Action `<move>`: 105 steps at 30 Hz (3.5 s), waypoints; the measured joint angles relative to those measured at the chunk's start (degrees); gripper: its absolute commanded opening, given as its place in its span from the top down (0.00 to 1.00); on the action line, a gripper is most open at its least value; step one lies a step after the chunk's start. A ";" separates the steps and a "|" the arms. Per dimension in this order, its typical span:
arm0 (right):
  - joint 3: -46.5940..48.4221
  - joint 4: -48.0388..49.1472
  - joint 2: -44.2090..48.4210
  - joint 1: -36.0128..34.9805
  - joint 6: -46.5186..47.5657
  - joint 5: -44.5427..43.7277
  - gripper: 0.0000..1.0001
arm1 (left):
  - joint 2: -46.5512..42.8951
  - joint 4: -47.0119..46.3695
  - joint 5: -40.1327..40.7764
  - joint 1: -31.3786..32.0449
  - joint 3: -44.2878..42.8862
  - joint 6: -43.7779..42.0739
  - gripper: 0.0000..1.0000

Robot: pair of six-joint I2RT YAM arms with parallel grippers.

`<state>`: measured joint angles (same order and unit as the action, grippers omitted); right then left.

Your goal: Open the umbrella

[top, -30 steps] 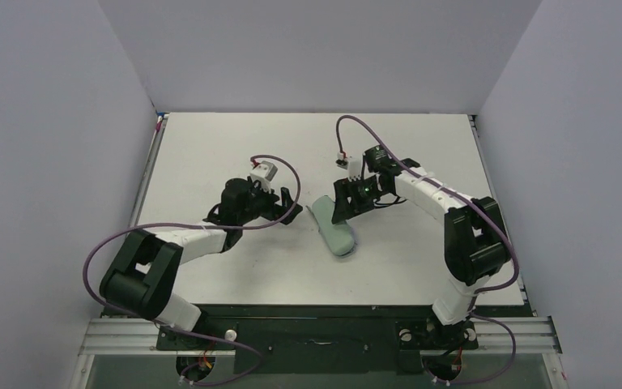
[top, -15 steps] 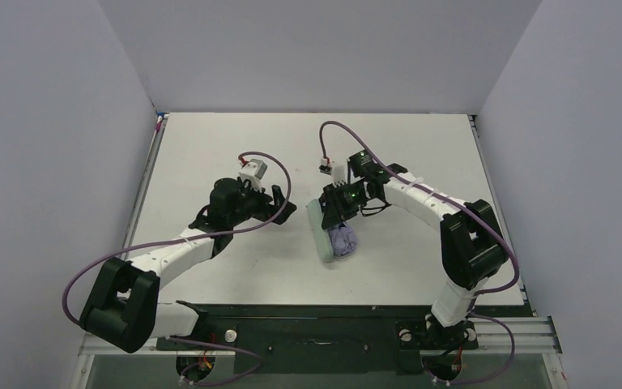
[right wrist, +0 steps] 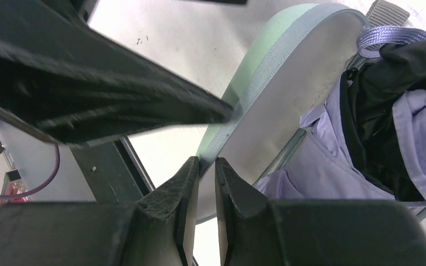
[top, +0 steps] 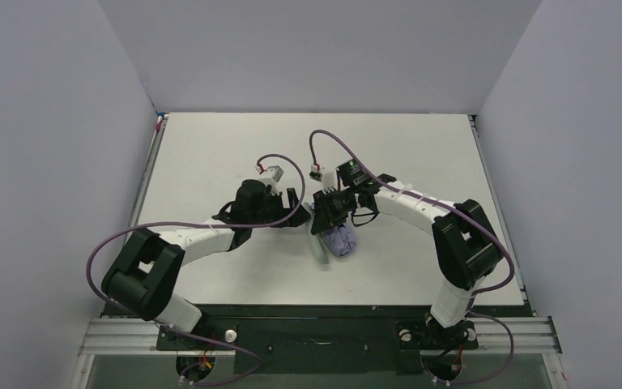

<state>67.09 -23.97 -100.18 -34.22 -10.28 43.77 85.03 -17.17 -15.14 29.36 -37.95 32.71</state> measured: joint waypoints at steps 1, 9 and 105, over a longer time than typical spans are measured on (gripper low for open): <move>-0.17 0.28 0.00 -0.02 -0.28 -0.04 0.86 | 0.76 0.24 0.52 0.83 -0.42 0.35 0.24; -0.17 -0.52 1.40 0.11 0.87 -2.69 0.73 | 5.75 4.66 4.35 2.27 -3.23 2.60 0.35; 20.68 -11.39 22.80 7.15 23.56 -9.90 1.00 | -16.90 9.64 -32.85 -20.70 -27.61 -13.86 0.07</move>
<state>87.77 -35.35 -77.38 -27.07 13.28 33.87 68.14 -7.53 -47.99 8.67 -65.56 18.85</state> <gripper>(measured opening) 0.252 0.991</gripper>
